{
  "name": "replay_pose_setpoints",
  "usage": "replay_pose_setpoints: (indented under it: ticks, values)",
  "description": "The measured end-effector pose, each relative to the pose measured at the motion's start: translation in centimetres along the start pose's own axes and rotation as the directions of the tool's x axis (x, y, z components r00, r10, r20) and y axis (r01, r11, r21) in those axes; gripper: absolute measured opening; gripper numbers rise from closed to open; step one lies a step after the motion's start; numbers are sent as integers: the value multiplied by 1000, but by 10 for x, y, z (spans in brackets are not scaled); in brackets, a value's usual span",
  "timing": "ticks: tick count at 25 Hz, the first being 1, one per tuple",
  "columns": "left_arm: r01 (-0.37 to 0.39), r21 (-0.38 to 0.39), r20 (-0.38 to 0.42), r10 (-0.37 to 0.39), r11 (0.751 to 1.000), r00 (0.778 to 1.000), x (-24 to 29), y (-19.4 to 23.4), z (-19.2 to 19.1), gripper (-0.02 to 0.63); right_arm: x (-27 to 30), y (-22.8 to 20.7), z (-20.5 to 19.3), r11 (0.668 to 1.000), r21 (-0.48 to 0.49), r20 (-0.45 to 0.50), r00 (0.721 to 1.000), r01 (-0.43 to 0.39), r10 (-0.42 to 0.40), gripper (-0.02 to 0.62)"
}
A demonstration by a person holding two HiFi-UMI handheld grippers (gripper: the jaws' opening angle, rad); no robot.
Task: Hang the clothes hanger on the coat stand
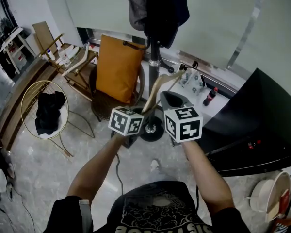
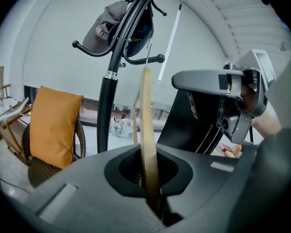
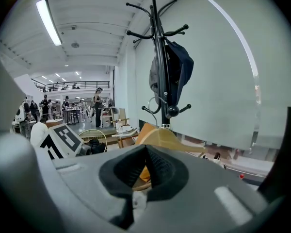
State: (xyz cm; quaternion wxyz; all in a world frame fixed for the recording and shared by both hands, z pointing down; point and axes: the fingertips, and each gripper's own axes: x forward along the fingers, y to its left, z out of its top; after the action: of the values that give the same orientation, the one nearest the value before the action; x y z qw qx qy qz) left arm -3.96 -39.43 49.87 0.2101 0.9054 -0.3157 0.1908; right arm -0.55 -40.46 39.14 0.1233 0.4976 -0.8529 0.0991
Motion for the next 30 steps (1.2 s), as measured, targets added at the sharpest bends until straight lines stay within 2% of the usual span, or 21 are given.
replay_pose_setpoints:
  ticks: [20,30]
  values:
    - [53,1,-49,-53,999,997,34,31,-1,3,40,-19,1,1000,-2,-36,999,-14,14,0]
    - [50,-11,-67,-50,999,996,40,40,-9,3,47,-26,-5,1000,5,-50,999,-12,12,0]
